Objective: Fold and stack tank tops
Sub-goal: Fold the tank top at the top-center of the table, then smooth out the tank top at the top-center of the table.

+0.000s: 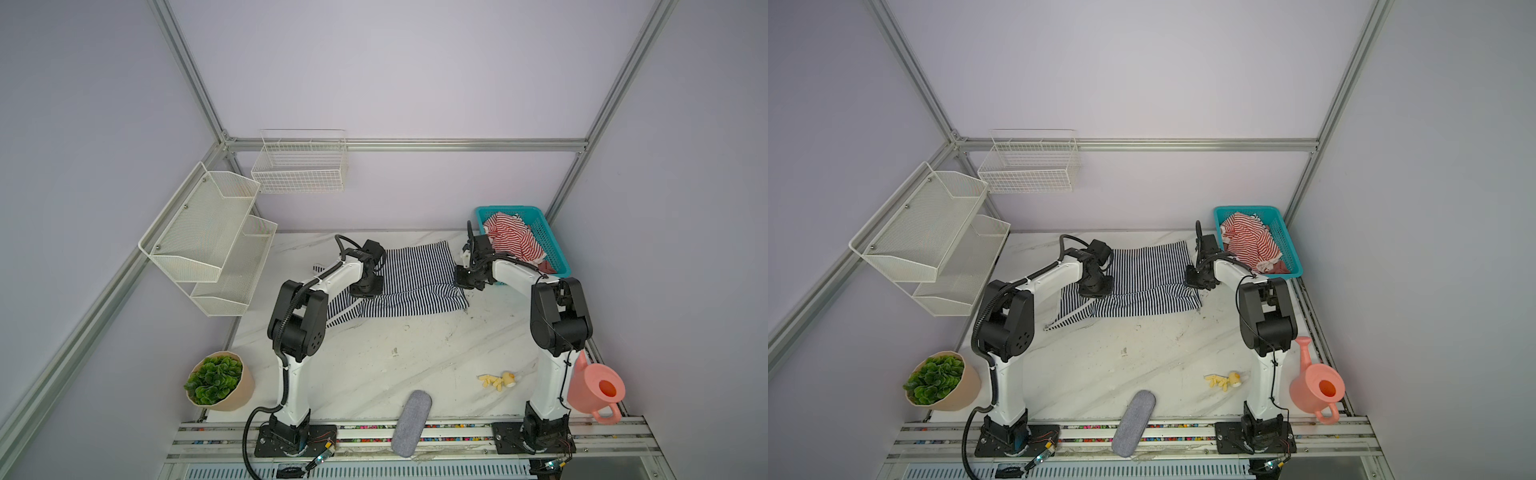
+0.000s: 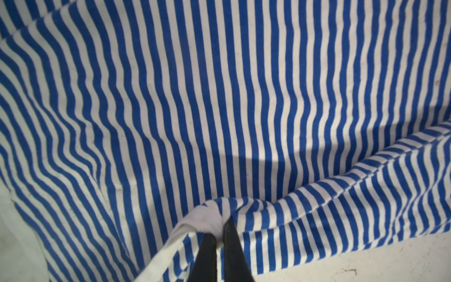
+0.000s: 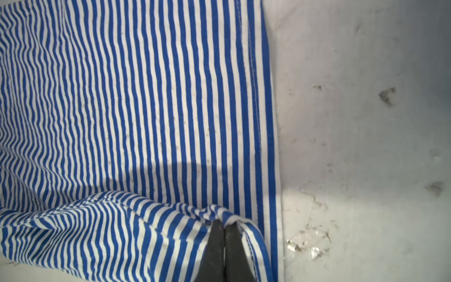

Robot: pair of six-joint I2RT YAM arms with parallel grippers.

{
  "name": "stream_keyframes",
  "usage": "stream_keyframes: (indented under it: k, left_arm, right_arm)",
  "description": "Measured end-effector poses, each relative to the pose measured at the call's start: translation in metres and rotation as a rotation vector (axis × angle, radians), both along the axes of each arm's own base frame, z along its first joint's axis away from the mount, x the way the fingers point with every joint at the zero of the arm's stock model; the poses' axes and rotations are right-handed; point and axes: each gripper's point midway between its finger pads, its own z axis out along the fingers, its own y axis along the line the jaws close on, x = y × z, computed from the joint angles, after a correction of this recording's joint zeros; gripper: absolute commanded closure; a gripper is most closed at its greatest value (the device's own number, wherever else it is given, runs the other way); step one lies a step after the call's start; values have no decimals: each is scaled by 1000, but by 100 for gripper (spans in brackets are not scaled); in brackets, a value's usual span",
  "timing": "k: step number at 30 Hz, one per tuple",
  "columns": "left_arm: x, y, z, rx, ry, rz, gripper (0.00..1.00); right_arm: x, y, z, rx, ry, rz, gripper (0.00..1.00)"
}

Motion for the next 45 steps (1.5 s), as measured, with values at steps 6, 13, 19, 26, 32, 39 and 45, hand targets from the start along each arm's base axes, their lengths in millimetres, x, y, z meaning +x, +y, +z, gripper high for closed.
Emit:
stream_keyframes:
  k: [6, 13, 19, 26, 32, 39, 45]
  left_arm:
    - [9, 3, -14, 6, 32, 4, 92]
    - [23, 2, -18, 12, 40, -3, 59]
    - [54, 3, 13, -13, -47, 13, 38]
    - [66, 5, 59, -51, -143, 36, 36]
    - [24, -17, 89, -104, -192, 3, 39]
    - [-23, -50, 47, -134, -94, -50, 39]
    - [-32, -44, 9, -122, -23, -8, 40]
  right_arm:
    - [19, -1, -4, 14, -1, 5, 98]
    - [30, -1, -14, 26, 14, 5, 69]
    - [30, 0, -8, 31, 4, 12, 52]
    - [10, -4, 34, 44, -71, 26, 51]
    - [-18, -6, 25, 54, -51, 45, 56]
    - [-36, -8, -15, 48, 48, 46, 65]
    - [-33, -4, -13, 64, 33, 54, 92]
